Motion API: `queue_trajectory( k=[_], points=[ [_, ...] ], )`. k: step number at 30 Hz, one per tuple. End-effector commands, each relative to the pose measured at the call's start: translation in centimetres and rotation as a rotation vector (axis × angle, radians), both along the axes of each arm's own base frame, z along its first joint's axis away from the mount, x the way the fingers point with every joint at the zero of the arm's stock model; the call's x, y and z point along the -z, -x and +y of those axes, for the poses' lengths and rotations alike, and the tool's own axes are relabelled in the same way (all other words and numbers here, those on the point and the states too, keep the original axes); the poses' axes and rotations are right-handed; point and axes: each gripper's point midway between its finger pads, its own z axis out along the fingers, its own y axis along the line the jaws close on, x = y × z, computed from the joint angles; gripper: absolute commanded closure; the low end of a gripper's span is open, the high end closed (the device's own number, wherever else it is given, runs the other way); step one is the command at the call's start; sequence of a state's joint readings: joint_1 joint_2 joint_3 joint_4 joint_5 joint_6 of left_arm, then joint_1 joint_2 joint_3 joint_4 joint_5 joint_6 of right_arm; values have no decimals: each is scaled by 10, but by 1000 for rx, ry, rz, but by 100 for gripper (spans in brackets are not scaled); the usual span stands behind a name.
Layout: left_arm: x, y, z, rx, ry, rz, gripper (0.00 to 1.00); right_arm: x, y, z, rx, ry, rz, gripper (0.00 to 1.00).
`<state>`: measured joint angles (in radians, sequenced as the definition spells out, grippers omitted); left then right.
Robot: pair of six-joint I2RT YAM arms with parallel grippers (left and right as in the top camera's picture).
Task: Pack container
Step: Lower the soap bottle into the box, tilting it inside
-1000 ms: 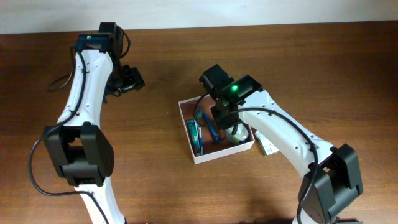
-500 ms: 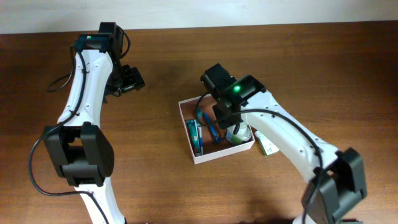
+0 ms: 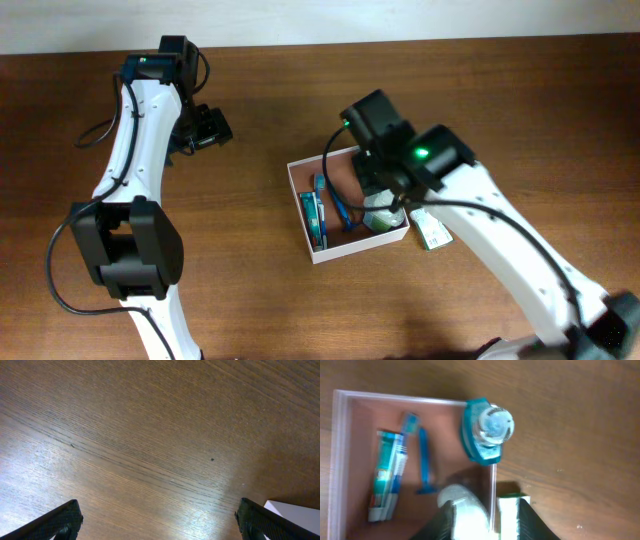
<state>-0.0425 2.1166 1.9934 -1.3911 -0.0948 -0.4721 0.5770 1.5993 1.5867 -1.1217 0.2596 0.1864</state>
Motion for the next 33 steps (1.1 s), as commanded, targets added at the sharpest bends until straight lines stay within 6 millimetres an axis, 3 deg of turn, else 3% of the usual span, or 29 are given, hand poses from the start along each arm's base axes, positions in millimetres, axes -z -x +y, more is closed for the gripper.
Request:
queue_trajectory(
  k=[1,4,12,17,26,33],
  points=[
    [-15,-2,2,1,-9,-40,1,-40,25,25,-214,-140,-23,88],
    [-15,-2,2,1,-9,-40,1,-32,44,32,-337,-147,56,96],
    [-15,-2,2,1,-9,-40,1,22,77,38,-572,-57,283,96],
    [-15,-2,2,1,-9,-40,1,44,89,60,-727,14,322,96],
    [-15,-2,2,1,-9,-40,1,92,82,62,-786,364,353,96],
    [-15,-2,2,1,-9,-40,1,112,76,56,-770,405,405,96]
  ],
)
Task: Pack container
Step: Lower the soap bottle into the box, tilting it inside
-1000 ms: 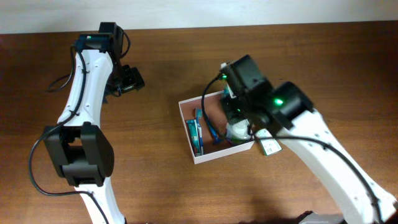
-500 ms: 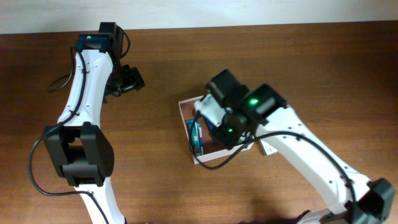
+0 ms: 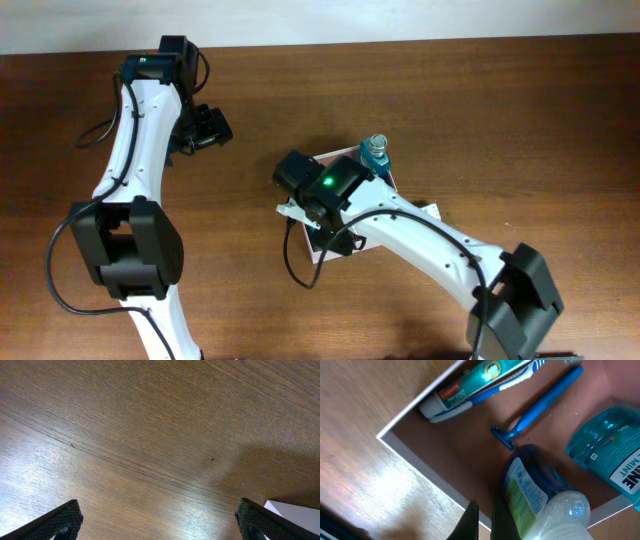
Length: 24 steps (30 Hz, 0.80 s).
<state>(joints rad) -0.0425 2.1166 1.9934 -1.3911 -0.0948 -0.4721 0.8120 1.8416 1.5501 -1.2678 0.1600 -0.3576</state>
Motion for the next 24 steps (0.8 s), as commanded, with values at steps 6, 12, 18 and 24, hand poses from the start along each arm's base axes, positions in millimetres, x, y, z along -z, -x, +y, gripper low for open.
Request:
queue_trajectory(
  k=[6,12,18,24],
  points=[
    [-15,-2,2,1,-9,-40,1,7,-9,-14,-2,49,-2,96],
    [-15,-2,2,1,-9,-40,1,7,-14,-26,25,60,11,96],
    [-15,-2,2,1,-9,-40,1,9,-13,-27,-16,69,26,96],
    [-15,-2,2,1,-9,-40,1,22,-15,-28,-67,107,57,96]
  ],
)
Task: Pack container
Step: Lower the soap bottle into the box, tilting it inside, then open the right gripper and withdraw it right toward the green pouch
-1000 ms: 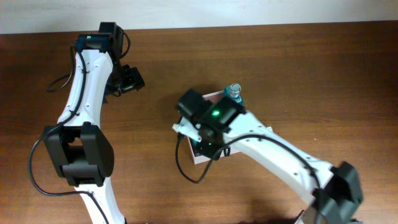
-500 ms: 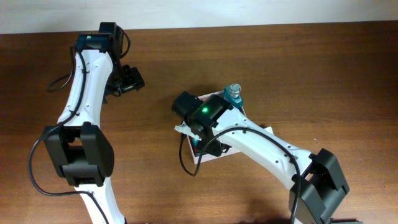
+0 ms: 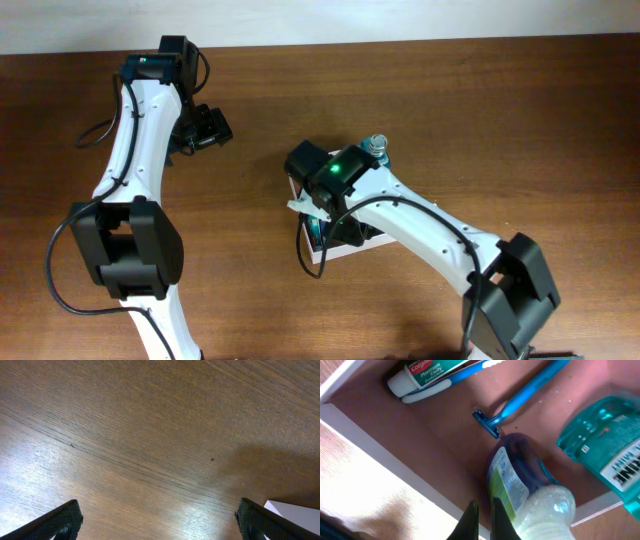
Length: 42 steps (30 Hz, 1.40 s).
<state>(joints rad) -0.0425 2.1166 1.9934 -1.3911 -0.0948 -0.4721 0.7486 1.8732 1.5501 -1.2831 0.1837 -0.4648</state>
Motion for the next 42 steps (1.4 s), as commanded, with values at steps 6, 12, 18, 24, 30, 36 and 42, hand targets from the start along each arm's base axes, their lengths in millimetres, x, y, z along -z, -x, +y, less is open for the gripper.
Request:
queue_trajectory(
  k=[6,12,18,24,30,36,42],
  points=[
    [-15,-2,2,1,-9,-40,1,18,-13,-21,22,70,25,96],
    [-15,-2,2,1,-9,-40,1,19,-22,-33,68,62,24,96],
    [-15,-2,2,1,-9,-40,1,19,-23,-32,67,60,20,96],
    [-15,-2,2,1,-9,-40,1,17,-31,-41,110,80,-14,96],
    [-15,-2,2,1,-9,-40,1,17,-39,-42,146,76,-53,96],
    [-15,-2,2,1,-9,-40,1,19,-38,-32,182,23,-44,96],
    [-15,-2,2,1,-9,-40,1,-19,-38,22,353,-281,13,96]
  ],
)
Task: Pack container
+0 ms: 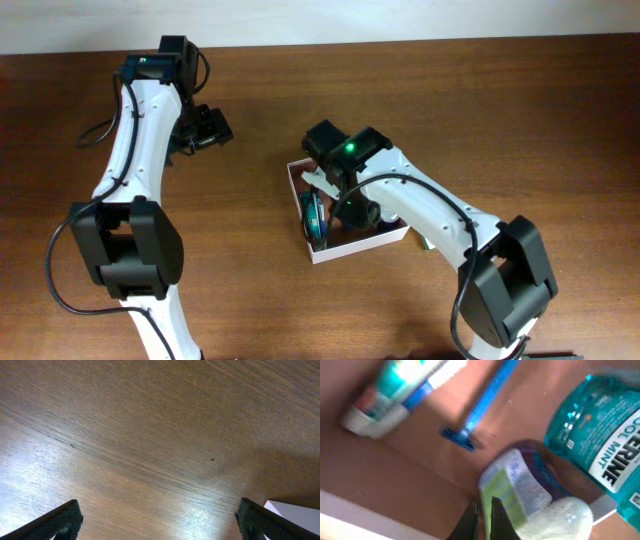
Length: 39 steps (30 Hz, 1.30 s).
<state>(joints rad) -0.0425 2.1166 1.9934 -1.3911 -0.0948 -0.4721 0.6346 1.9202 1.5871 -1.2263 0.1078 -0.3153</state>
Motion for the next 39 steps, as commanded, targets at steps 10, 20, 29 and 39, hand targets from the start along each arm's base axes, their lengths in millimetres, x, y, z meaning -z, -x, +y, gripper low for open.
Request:
queue_trajectory(
  k=[10,20,29,39],
  points=[
    [-15,-2,2,1,-9,-40,1,-116,-43,-10,506,-365,-180,96],
    [-15,-2,2,1,-9,-40,1,-98,-40,-156,972,-251,-70,96],
    [-15,-2,2,1,-9,-40,1,-40,-30,-164,1124,-469,146,96],
    [-15,-2,2,1,-9,-40,1,-4,9,-156,1051,-522,319,96]
  ],
)
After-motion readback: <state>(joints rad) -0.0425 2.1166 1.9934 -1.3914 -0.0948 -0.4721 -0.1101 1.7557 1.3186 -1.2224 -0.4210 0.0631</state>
